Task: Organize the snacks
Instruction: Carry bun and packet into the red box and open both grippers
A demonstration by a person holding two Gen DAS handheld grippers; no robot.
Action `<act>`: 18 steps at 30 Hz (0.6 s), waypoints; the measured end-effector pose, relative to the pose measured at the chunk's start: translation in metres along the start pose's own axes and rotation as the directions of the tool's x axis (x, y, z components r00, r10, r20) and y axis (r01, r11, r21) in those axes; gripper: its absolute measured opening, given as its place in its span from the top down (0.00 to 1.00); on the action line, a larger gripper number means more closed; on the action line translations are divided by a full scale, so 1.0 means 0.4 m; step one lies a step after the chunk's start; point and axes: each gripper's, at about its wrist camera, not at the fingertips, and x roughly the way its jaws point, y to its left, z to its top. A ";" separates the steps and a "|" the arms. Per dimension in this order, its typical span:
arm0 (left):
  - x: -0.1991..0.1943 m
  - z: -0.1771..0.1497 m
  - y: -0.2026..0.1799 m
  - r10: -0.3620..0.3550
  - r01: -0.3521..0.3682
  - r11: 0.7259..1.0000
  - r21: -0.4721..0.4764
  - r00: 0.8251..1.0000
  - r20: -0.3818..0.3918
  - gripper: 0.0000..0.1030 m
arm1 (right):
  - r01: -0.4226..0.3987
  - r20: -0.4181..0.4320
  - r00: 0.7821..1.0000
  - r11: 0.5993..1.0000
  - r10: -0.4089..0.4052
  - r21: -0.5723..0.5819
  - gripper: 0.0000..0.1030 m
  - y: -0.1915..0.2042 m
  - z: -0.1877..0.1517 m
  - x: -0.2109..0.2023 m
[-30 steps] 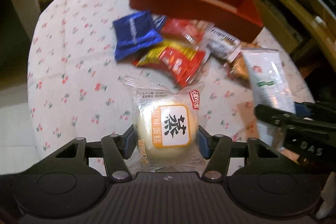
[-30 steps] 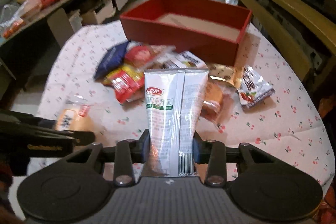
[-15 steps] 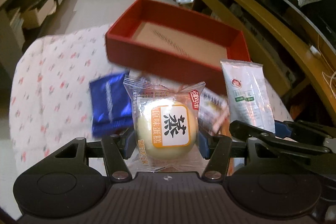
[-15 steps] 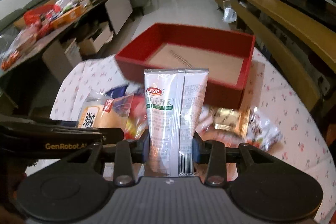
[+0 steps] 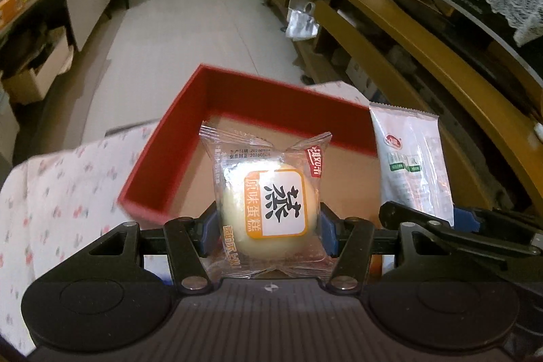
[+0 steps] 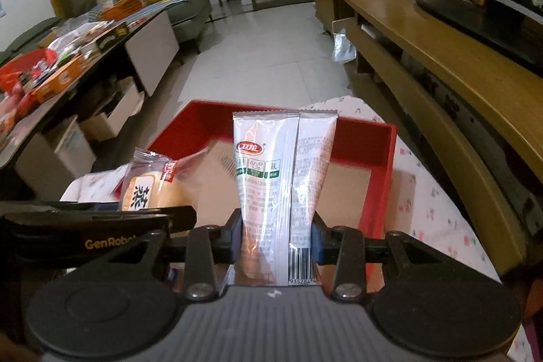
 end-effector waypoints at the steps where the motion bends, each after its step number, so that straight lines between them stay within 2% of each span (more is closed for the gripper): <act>1: 0.015 0.007 0.001 0.003 -0.003 1.000 0.001 1.000 0.002 0.38 | 0.003 -0.003 1.000 1.000 -0.003 0.003 0.56 -0.004 0.007 0.015; 5: 0.074 0.023 0.013 0.014 -0.014 1.000 0.006 1.000 -0.004 0.38 | 0.027 -0.015 1.000 1.000 -0.027 -0.007 0.56 -0.007 0.031 0.085; 10: 0.143 0.005 0.036 0.030 -0.031 0.999 -0.012 0.998 -0.059 0.38 | 0.051 -0.070 0.996 0.998 -0.053 -0.033 0.56 -0.002 0.018 0.164; 13: 0.150 -0.004 0.035 0.064 -0.063 0.998 0.017 0.997 -0.052 0.38 | 0.056 -0.090 0.994 0.997 -0.060 -0.045 0.56 0.001 0.007 0.191; 18: 0.143 -0.015 0.027 0.077 -0.075 0.996 0.043 0.996 -0.044 0.36 | 0.073 -0.103 0.992 0.996 -0.077 -0.042 0.54 -0.006 0.002 0.202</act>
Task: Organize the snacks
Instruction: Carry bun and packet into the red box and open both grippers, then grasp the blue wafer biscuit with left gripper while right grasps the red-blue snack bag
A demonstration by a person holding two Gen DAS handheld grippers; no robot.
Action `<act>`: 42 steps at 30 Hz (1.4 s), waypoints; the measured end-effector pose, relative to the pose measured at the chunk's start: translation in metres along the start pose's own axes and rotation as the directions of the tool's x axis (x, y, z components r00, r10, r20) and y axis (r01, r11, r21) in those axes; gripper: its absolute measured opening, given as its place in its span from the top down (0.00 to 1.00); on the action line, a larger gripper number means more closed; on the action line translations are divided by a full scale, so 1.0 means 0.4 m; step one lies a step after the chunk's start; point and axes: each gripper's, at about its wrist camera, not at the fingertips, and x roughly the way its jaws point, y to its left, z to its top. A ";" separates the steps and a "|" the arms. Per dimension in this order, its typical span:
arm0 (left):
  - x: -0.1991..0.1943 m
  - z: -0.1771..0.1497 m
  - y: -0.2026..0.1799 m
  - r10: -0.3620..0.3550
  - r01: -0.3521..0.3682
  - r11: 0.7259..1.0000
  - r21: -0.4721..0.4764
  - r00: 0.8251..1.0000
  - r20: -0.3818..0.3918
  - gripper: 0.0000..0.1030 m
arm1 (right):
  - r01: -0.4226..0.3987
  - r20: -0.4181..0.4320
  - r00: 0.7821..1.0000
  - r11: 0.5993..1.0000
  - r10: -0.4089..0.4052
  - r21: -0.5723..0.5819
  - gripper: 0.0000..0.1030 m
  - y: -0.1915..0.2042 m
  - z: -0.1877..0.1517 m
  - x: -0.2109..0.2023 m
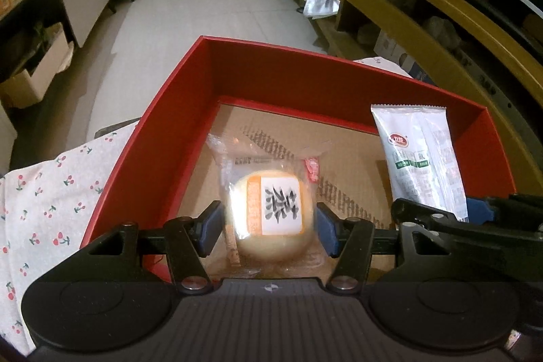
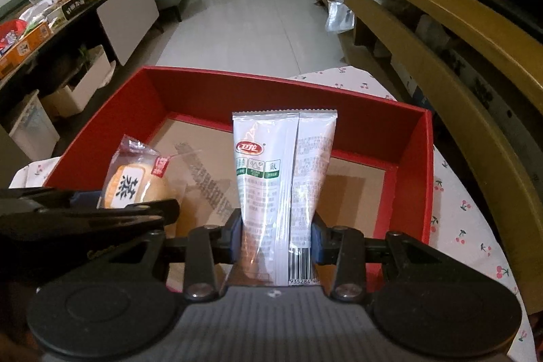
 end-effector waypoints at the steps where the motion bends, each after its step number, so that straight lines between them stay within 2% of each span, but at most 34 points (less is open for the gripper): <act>1: -0.001 -0.002 0.001 0.003 -0.003 1.000 0.001 1.000 0.000 0.36 | 0.007 -0.003 1.000 1.000 -0.007 0.000 0.53 0.000 -0.001 0.001; 7: -0.014 0.017 0.013 0.006 -0.006 1.000 -0.018 1.000 0.013 0.28 | 0.016 0.024 1.000 1.000 -0.016 0.004 0.49 -0.004 0.008 -0.025; 13: -0.079 0.023 0.031 -0.011 0.012 0.999 -0.040 0.999 0.044 0.22 | 0.005 0.066 0.998 1.000 -0.006 0.021 0.42 0.004 0.008 -0.079; 21: -0.175 -0.033 0.063 0.003 -0.001 0.999 -0.043 0.999 0.048 0.17 | -0.035 0.085 0.996 0.999 0.033 0.017 0.39 0.028 -0.030 -0.169; 28: -0.190 -0.107 0.155 0.002 -0.006 0.989 -0.145 1.000 -0.029 0.17 | -0.114 0.073 0.990 0.993 0.117 -0.043 0.38 0.096 -0.091 -0.237; 31: -0.165 -0.131 0.180 0.018 -0.031 0.985 -0.170 0.997 -0.076 0.17 | -0.140 0.065 0.987 0.988 0.144 -0.063 0.38 0.119 -0.106 -0.248; 36: -0.107 -0.170 0.217 -0.003 -0.032 0.975 -0.220 0.988 -0.155 0.17 | -0.174 0.036 0.983 0.981 0.178 -0.086 0.38 0.143 -0.117 -0.237; 42: -0.090 -0.171 0.223 -0.023 -0.020 0.963 -0.269 0.988 -0.154 0.20 | -0.212 0.012 0.977 0.971 0.214 -0.108 0.38 0.163 -0.123 -0.231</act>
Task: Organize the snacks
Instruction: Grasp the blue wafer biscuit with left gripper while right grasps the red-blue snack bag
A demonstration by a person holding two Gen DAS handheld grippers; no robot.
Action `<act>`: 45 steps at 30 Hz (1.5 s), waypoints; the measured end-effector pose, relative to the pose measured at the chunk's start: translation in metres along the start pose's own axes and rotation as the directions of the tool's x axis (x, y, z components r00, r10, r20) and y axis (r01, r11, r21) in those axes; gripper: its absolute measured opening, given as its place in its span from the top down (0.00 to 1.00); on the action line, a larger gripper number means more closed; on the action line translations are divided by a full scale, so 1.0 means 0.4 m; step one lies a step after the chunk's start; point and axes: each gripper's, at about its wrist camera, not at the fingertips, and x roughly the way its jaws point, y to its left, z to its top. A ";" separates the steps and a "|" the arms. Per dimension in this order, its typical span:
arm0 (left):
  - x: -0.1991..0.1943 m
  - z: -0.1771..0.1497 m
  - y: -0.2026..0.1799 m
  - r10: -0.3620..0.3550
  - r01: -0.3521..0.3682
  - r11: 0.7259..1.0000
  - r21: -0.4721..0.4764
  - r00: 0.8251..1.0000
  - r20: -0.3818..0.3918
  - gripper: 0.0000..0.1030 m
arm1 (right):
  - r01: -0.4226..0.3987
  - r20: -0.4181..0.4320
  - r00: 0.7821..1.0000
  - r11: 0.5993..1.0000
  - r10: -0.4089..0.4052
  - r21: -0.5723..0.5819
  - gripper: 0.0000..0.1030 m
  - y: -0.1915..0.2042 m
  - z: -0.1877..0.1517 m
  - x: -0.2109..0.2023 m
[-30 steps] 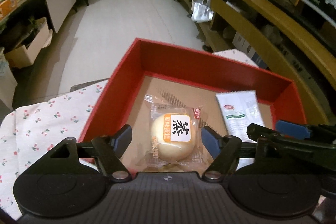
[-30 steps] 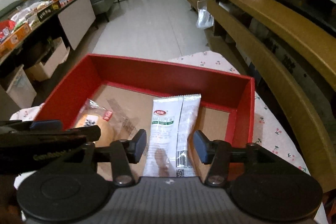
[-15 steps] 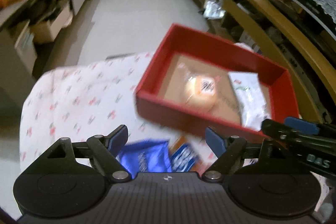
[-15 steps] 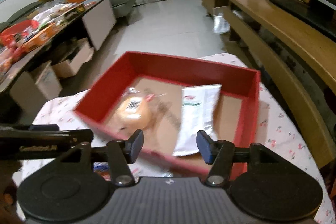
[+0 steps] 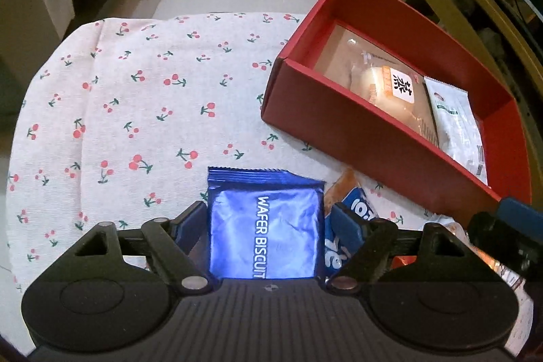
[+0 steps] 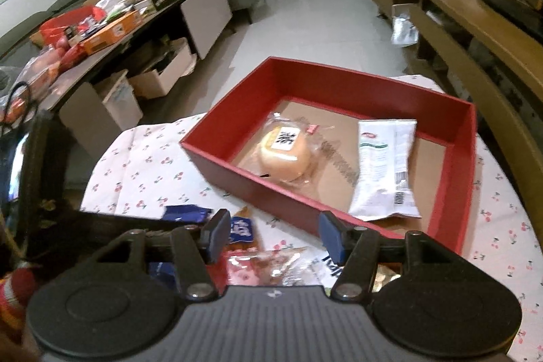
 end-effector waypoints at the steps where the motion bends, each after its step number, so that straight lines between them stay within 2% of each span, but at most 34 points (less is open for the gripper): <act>1: 0.000 -0.002 0.001 -0.006 0.006 1.000 -0.009 1.000 -0.001 0.24 | -0.004 -0.002 1.000 1.000 0.004 -0.005 0.38 0.004 -0.001 0.001; 8: -0.035 -0.036 0.009 0.002 -0.002 1.000 0.029 1.000 -0.006 0.33 | -0.049 -0.041 0.998 0.999 0.048 -0.024 0.38 0.019 -0.006 0.013; 14: -0.067 -0.095 0.038 0.008 -0.006 0.998 0.062 0.999 -0.034 0.34 | -0.074 -0.108 0.992 0.992 0.062 -0.105 0.38 0.055 -0.011 0.067; 19: -0.088 -0.131 0.057 -0.027 0.031 0.997 0.065 0.998 -0.063 0.33 | -0.082 -0.153 0.987 0.983 0.057 -0.164 0.37 0.087 -0.006 0.139; 21: -0.088 -0.133 0.055 -0.034 0.039 0.996 0.075 0.997 -0.074 0.33 | -0.097 -0.196 0.979 0.978 0.060 -0.185 0.35 0.095 -0.013 0.170; 23: -0.087 -0.132 0.054 -0.039 0.046 0.996 0.079 0.995 -0.086 0.32 | -0.104 -0.242 0.969 0.969 0.048 -0.226 0.23 0.103 -0.033 0.196; 25: -0.082 -0.133 0.054 -0.035 0.043 0.996 0.084 0.995 -0.094 0.31 | -0.086 -0.250 0.968 0.971 0.028 -0.224 0.22 0.093 -0.045 0.207; 27: -0.083 -0.132 0.054 -0.036 0.044 0.995 0.089 0.995 -0.098 0.29 | -0.092 -0.262 0.964 0.976 0.039 -0.195 0.27 0.077 -0.049 0.195; 28: -0.080 -0.133 0.055 -0.034 0.043 0.995 0.089 0.994 -0.099 0.28 | -0.094 -0.264 0.963 0.979 0.043 -0.183 0.36 0.072 -0.050 0.185; 29: -0.079 -0.133 0.057 -0.030 0.039 0.996 0.086 0.994 -0.104 0.26 | -0.095 -0.269 0.962 0.981 0.047 -0.169 0.42 0.069 -0.054 0.174; 37: -0.095 -0.157 0.044 -0.024 0.034 0.994 0.105 0.995 -0.097 0.19 | -0.095 -0.241 0.968 0.991 0.071 -0.091 0.57 0.043 -0.114 0.036; 40: -0.076 -0.159 0.049 -0.009 0.019 0.994 0.107 0.996 -0.094 0.14 | -0.079 -0.238 0.970 0.994 0.058 -0.079 0.58 0.033 -0.139 0.018; 42: -0.076 -0.158 0.049 -0.001 0.009 0.994 0.105 0.997 -0.081 0.13 | -0.073 -0.249 0.967 0.995 0.055 -0.062 0.55 0.022 -0.146 0.025; 45: -0.073 -0.162 0.042 0.012 -0.002 0.992 0.127 0.997 -0.074 0.12 | -0.083 -0.266 0.962 0.994 0.063 -0.066 0.41 0.016 -0.146 0.032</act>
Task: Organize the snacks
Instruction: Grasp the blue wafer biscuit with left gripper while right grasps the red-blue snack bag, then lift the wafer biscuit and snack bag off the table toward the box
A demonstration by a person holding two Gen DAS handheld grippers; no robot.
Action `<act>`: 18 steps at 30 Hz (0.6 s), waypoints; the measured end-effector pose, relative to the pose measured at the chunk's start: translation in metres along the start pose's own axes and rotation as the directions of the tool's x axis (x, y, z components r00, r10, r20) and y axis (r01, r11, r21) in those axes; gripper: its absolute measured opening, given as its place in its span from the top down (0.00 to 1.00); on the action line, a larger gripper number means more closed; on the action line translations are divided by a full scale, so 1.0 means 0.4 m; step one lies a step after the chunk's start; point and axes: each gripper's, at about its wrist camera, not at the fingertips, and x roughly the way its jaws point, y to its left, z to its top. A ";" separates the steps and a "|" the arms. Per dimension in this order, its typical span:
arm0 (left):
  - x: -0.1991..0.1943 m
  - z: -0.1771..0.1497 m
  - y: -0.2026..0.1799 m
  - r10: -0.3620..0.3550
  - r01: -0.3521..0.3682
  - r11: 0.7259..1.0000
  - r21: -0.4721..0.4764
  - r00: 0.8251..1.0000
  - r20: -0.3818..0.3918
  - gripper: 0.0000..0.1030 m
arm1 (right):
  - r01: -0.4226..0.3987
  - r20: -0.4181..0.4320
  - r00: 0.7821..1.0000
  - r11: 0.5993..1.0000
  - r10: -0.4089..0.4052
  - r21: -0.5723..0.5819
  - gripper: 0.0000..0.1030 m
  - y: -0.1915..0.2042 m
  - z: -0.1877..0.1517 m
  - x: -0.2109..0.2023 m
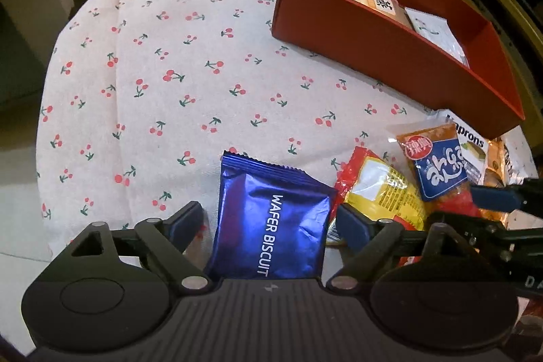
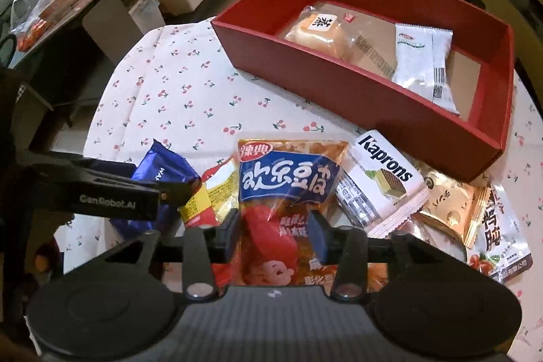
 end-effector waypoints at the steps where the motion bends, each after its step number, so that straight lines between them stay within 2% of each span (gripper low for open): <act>1: 0.002 0.001 -0.002 0.003 -0.003 1.000 0.007 1.000 0.000 0.11 | 0.006 -0.005 1.000 1.000 -0.006 -0.011 0.33 0.002 -0.002 0.006; 2: 0.004 0.001 -0.003 0.007 -0.007 1.000 0.012 1.000 0.001 0.09 | 0.011 -0.008 1.000 1.000 -0.012 -0.021 0.30 0.005 -0.002 0.015; 4: 0.008 0.002 -0.002 0.019 -0.019 1.000 0.016 1.000 0.005 0.08 | 0.001 0.003 1.000 1.000 -0.001 -0.022 0.29 0.004 0.000 0.030; 10: 0.011 0.002 0.002 0.032 -0.032 0.999 0.030 0.999 0.008 0.08 | -0.047 0.009 0.999 0.996 0.046 0.081 0.31 -0.040 0.011 0.041; 12: 0.011 0.000 -0.004 0.051 -0.051 0.998 0.041 0.999 0.012 0.11 | -0.025 0.022 0.999 0.998 0.024 0.061 0.37 -0.028 0.003 0.030; 14: 0.006 -0.003 -0.016 0.071 -0.072 0.995 0.067 0.997 0.020 0.29 | -0.006 0.028 1.000 0.999 0.004 0.046 0.42 -0.017 -0.008 0.019; 18: -0.005 -0.010 -0.024 0.050 -0.051 0.996 0.072 0.999 0.021 0.33 | 0.015 0.048 0.999 0.999 -0.017 0.045 0.51 -0.012 -0.028 -0.006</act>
